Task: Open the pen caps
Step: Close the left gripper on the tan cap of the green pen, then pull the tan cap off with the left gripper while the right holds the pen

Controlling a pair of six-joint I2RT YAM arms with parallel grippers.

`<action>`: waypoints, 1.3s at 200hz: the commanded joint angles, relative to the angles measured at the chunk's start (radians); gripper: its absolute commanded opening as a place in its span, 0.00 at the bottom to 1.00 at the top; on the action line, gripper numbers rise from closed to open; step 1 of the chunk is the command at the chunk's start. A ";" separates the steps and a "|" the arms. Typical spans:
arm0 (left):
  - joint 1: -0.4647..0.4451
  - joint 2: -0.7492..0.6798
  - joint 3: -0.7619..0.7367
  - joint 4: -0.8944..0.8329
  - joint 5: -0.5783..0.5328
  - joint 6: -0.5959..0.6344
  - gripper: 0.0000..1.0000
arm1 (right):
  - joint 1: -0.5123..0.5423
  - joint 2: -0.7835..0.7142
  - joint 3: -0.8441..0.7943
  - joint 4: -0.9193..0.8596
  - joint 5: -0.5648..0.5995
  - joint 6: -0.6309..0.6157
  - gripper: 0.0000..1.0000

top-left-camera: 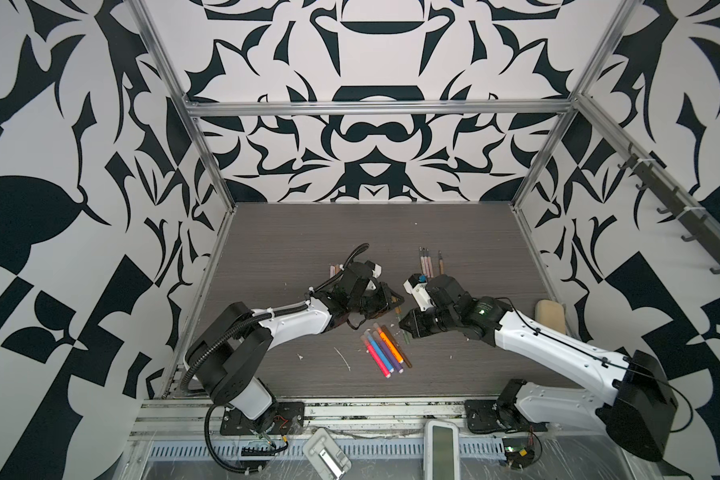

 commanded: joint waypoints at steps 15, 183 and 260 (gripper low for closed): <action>0.006 -0.004 0.058 -0.050 0.004 0.031 0.00 | 0.011 -0.025 -0.002 0.022 0.014 -0.004 0.00; 0.356 0.162 0.467 -0.466 -0.065 0.362 0.00 | 0.289 -0.088 -0.150 0.130 0.176 0.189 0.00; 0.428 0.198 0.519 -0.718 -0.235 0.587 0.00 | 0.314 -0.170 -0.118 0.037 0.288 0.156 0.00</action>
